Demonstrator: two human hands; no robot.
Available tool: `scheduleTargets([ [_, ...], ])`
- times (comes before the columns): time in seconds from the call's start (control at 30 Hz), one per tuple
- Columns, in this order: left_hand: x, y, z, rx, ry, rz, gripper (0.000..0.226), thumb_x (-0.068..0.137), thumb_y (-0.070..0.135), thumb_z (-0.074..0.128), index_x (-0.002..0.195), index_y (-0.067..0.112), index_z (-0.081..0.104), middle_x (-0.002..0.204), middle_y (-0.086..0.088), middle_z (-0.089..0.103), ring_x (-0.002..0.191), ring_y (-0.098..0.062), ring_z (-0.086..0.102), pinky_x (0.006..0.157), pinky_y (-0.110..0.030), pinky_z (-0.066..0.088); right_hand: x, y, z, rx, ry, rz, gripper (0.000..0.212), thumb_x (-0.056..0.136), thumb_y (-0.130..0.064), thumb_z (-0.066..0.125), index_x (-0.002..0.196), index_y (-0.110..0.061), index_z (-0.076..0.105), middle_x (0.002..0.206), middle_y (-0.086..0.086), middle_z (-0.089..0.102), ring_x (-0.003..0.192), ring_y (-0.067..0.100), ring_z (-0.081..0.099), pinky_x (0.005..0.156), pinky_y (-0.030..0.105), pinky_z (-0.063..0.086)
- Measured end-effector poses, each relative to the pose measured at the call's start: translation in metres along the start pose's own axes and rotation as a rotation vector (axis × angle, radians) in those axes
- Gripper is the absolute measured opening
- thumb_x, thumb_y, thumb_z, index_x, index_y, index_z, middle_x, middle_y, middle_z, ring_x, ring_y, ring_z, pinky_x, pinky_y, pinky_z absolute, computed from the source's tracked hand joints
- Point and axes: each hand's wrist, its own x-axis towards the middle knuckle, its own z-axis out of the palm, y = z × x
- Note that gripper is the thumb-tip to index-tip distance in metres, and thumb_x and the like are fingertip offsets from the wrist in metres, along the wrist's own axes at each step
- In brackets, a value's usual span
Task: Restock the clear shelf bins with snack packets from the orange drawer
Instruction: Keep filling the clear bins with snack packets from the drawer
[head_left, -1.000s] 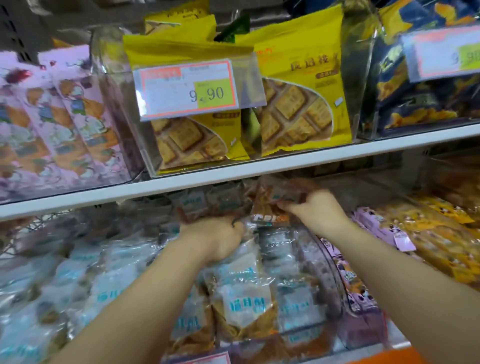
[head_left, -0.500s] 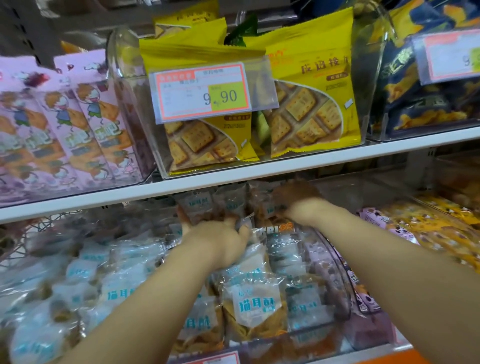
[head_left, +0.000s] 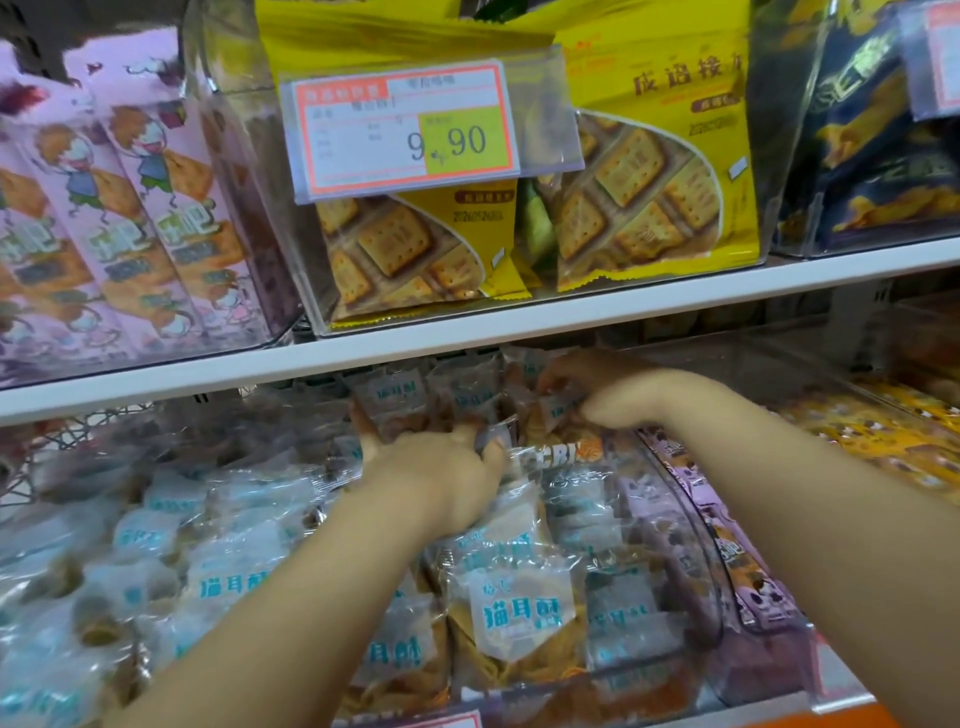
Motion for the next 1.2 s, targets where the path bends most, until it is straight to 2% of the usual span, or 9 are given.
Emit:
scheduleTargets([
  [0.1,0.001,0.000,0.001,0.003,-0.004,-0.005,0.053,0.099,0.053,0.009,0.147,0.036,0.024,0.152,-0.002,0.035,0.140,-0.029,0.028,0.113,-0.059,-0.006,0.000,-0.003,0.011,-0.036,0.023,0.035,0.048,0.090,-0.003,0.054,0.131,-0.027,0.048,0.134,0.005,0.049,0.108,0.023,0.052,0.073,0.022,0.043],
  [0.3,0.001,0.001,0.001,0.036,0.022,-0.006,0.056,0.099,0.051,0.006,0.149,0.033,0.023,0.155,-0.002,0.030,0.142,-0.029,0.026,0.102,-0.063,-0.025,-0.009,0.000,0.016,-0.150,0.156,0.041,0.064,0.077,-0.036,0.068,0.134,-0.028,0.040,0.142,0.000,0.040,0.127,0.026,0.042,0.103,0.034,0.037],
  [0.43,0.000,0.002,0.001,0.022,0.013,-0.010,0.057,0.099,0.051,0.006,0.148,0.031,0.025,0.154,-0.003,0.031,0.140,-0.031,0.028,0.104,-0.063,-0.023,-0.005,-0.001,0.018,-0.171,0.140,0.085,0.064,0.076,-0.043,0.064,0.132,-0.021,0.043,0.140,0.002,0.042,0.127,0.027,0.038,0.101,0.032,0.036],
  [0.6,-0.001,0.001,0.001,0.027,0.011,0.002,0.058,0.099,0.052,0.005,0.149,0.031,0.024,0.155,-0.002,0.029,0.141,-0.030,0.026,0.104,-0.062,-0.023,0.001,-0.001,0.012,-0.239,0.052,0.109,0.044,0.077,-0.047,0.061,0.109,-0.017,0.060,0.117,0.004,0.058,0.116,0.028,0.045,0.087,0.029,0.041],
  [0.8,-0.002,0.002,-0.001,0.017,0.007,-0.010,0.057,0.099,0.052,0.006,0.148,0.032,0.025,0.153,-0.003,0.033,0.140,-0.030,0.029,0.104,-0.063,-0.023,-0.010,0.002,0.011,-0.272,0.234,-0.067,0.074,0.065,-0.054,0.051,0.132,-0.024,0.050,0.132,0.001,0.051,0.122,0.026,0.042,0.106,0.039,0.030],
  [0.97,-0.002,0.005,-0.013,0.041,0.163,0.079,0.054,0.097,0.049,0.032,0.147,0.033,0.022,0.151,-0.004,0.034,0.137,-0.027,0.033,0.113,-0.063,0.010,-0.005,0.008,0.014,-0.254,0.183,0.007,0.081,0.068,-0.051,0.069,0.136,-0.015,0.043,0.134,0.006,0.046,0.123,0.029,0.040,0.104,0.035,0.032],
  [1.07,0.017,0.016,-0.024,-0.060,0.281,0.311,0.057,0.095,0.043,0.044,0.147,0.035,0.022,0.154,0.000,0.027,0.139,-0.023,0.029,0.116,-0.047,0.017,-0.002,0.008,0.015,-0.202,0.179,-0.010,0.105,0.042,-0.071,0.041,0.132,-0.017,0.048,0.132,0.003,0.048,0.122,0.027,0.041,0.100,0.029,0.029],
  [1.13,0.027,0.025,-0.026,-0.116,0.206,0.447,0.057,0.097,0.038,0.046,0.148,0.031,0.024,0.153,-0.002,0.031,0.136,-0.022,0.033,0.109,-0.029,0.024,-0.003,0.012,0.016,-0.142,0.188,-0.024,0.110,0.035,-0.069,0.034,0.130,-0.017,0.050,0.131,0.003,0.048,0.122,0.026,0.043,0.097,0.026,0.027],
  [1.2,0.034,0.027,-0.023,-0.143,0.093,0.442,0.048,0.100,0.030,0.043,0.146,0.024,0.032,0.148,-0.005,0.039,0.130,-0.022,0.041,0.098,-0.023,0.030,-0.011,0.011,0.013,0.014,0.199,-0.044,0.104,0.040,-0.064,0.054,0.131,-0.016,0.050,0.132,0.005,0.047,0.123,0.024,0.044,0.096,0.020,0.031],
])
